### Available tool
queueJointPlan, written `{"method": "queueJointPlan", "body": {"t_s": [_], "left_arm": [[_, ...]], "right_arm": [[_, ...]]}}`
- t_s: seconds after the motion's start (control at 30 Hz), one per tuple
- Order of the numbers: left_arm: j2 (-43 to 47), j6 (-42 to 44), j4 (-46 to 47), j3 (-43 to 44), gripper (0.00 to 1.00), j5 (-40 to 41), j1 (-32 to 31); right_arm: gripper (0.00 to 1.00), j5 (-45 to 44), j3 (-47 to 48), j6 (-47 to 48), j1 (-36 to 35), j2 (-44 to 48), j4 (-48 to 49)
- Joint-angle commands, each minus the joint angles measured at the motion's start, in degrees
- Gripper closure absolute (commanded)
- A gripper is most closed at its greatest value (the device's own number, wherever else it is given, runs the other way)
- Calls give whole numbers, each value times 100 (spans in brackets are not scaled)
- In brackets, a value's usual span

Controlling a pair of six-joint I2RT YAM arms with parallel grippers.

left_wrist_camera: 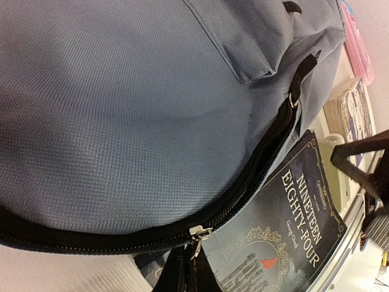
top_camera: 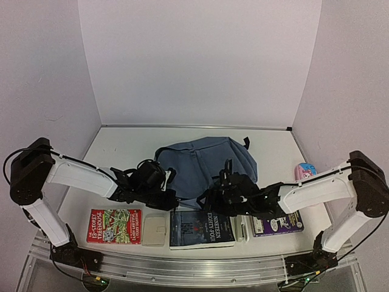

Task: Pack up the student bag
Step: Unzip the student bag at the center of the board.

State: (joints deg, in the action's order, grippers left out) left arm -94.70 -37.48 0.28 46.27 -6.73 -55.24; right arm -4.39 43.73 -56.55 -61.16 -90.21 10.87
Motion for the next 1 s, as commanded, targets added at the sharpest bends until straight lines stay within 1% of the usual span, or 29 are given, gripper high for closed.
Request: {"method": "queueJointPlan", "body": {"t_s": [0.0,0.07,0.17,0.23,0.3,0.4,0.57,0.7,0.83,0.87,0.9,0.97], "left_arm": [[219,-48,-501,375,100,195,-30],[192,-77,-662,450,100,177,-30],[162,-121,-857,572,100,148,-29],[203,-182,-825,566,100,100,-30],[312,-242,-725,503,100,59,-22],[429,-315,-687,489,100,80,-20],[488,-402,-696,510,100,23,-4],[563,-480,-687,509,100,48,17],[643,-512,-602,438,100,37,31],[655,-520,-583,421,100,27,35],[661,-528,-575,415,100,14,41],[671,-526,-569,410,100,-3,61]], "right_arm": [[21,-716,431,634,-455,-337,33],[20,-880,520,1029,-571,-414,-9],[21,-1078,638,1860,-676,-421,-59],[25,-1119,719,2485,-703,-439,-76],[32,-1331,769,2935,-700,-524,-76],[32,-1543,919,3455,-690,-818,-86],[31,-1525,1380,3875,-693,-1437,-85],[28,-1565,1680,3997,-693,-1773,-60],[31,-1810,1842,3993,-694,-1998,-4],[33,-1904,1868,3977,-692,-2048,1],[38,-2027,1882,3956,-688,-2093,3],[56,-2203,1899,3944,-687,-2153,3]]}}
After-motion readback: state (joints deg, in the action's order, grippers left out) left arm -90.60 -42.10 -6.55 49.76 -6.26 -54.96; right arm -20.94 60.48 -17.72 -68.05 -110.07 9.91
